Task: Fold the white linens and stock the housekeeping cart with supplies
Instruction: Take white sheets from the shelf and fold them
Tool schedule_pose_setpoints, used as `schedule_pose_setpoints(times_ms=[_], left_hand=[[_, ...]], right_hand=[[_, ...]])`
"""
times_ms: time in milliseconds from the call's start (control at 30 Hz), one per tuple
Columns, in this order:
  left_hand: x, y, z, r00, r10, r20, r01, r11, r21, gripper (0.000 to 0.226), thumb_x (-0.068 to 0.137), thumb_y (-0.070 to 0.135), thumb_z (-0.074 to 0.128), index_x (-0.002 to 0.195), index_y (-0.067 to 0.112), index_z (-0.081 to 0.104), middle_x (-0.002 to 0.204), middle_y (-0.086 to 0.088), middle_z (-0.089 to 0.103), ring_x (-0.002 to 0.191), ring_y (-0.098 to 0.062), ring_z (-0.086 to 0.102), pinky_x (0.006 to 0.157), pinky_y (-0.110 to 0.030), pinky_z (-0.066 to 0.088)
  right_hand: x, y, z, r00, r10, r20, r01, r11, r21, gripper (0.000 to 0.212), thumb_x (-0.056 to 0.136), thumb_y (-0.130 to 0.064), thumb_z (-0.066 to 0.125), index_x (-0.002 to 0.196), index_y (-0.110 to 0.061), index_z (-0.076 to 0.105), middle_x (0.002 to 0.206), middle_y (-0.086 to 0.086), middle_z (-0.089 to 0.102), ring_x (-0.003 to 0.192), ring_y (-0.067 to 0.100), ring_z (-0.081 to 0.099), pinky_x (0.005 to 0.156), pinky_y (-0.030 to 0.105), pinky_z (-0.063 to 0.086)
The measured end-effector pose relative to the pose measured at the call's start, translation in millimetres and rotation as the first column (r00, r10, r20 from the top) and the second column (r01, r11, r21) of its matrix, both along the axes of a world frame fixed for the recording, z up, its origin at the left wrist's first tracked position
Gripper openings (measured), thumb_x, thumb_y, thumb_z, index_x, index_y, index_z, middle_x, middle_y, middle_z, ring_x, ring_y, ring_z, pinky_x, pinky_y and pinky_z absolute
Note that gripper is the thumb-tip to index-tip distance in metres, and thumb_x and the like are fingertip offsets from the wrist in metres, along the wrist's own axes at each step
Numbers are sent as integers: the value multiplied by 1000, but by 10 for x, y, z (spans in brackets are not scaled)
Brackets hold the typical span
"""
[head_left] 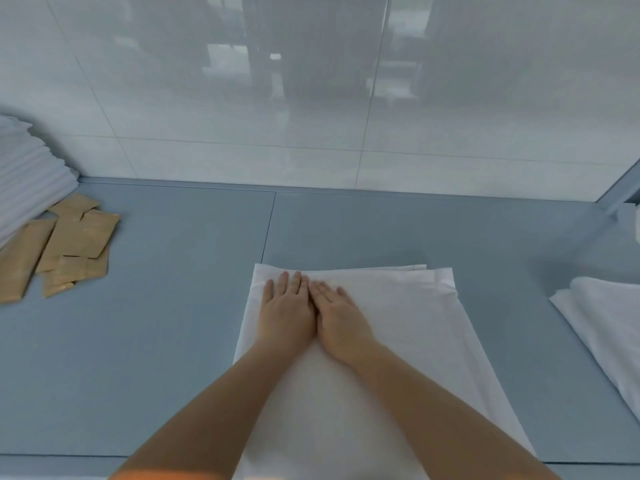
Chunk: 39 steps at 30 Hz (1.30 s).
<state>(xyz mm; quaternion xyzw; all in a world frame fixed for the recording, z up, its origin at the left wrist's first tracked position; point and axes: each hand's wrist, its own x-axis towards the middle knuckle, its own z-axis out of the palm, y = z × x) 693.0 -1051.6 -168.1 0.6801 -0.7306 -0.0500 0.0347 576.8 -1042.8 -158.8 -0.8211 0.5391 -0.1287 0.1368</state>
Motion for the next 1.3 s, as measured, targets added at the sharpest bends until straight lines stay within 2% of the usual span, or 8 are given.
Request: schedule_pose_setpoints(times_ms=[200, 333, 500, 633, 767, 1067, 1200, 1300], left_hand=[[112, 15, -123, 999, 49, 17, -49, 999, 19, 66, 91, 58, 6, 152, 33, 2, 161, 3, 1, 147, -18, -9, 117, -44, -10], [127, -38, -55, 1000, 30, -1, -29, 999, 24, 66, 93, 57, 11, 153, 30, 5, 161, -2, 3, 148, -20, -6, 118, -42, -8], [246, 208, 146, 997, -34, -62, 38, 997, 69, 57, 102, 39, 25, 153, 17, 14, 161, -6, 9, 148, -18, 1, 119, -34, -1], [247, 813, 173, 999, -22, -34, 26, 993, 114, 61, 100, 44, 27, 153, 17, 15, 160, -9, 10, 148, -20, 4, 119, -34, 2], [155, 1123, 163, 1000, -4, 0, 4, 989, 146, 66, 96, 55, 25, 153, 25, 11, 161, -7, 5, 148, -21, 2, 119, -36, 0], [252, 795, 133, 998, 36, 50, -45, 981, 190, 68, 95, 59, 15, 153, 28, -4, 161, -2, -7, 147, -18, -9, 119, -35, -5], [209, 518, 292, 996, 42, 74, -60, 961, 269, 67, 97, 55, 18, 153, 25, -3, 161, -5, -7, 148, -22, -8, 119, -40, -3], [165, 676, 314, 989, 32, 147, -81, 937, 340, 67, 98, 48, 27, 153, 25, -4, 161, -7, -7, 147, -30, -8, 117, -48, -2]], right_hand=[[-721, -109, -167, 924, -224, -309, 243, 970, 26, 63, 96, -59, 10, 153, -32, 5, 161, -7, 0, 148, 9, -4, 118, 39, -8], [-1174, -134, -142, 861, -354, -365, 407, 910, 78, 63, 95, -58, 4, 153, -32, -2, 161, -6, -6, 147, 10, -10, 117, 44, -11], [-1318, 24, 59, 817, -412, -404, 497, 858, 130, 61, 100, -50, 7, 153, -24, -5, 161, -2, -12, 148, 18, -11, 118, 49, -6], [-1037, 435, 134, 874, -268, -406, 357, 920, 162, 54, 102, -42, 12, 153, -32, -1, 161, -4, -12, 147, 21, -13, 113, 62, -7], [-734, 750, 79, 914, -180, -364, 273, 936, 223, 56, 98, -53, 9, 150, -39, -8, 159, -8, -16, 146, 22, -18, 109, 67, -12], [-622, 347, 50, 916, -137, -377, 236, 944, 232, 58, 96, -57, 3, 149, -39, -14, 158, -8, -22, 145, 22, -22, 107, 67, -13], [-368, 74, 246, 885, -157, -439, 303, 909, 286, 57, 101, -47, 14, 152, -32, -8, 160, -5, -17, 147, 26, -15, 105, 71, -12], [48, 386, 247, 921, -59, -384, 185, 936, 298, 61, 99, -35, 26, 153, -26, -2, 160, -3, -17, 146, 29, -17, 99, 74, -14]])
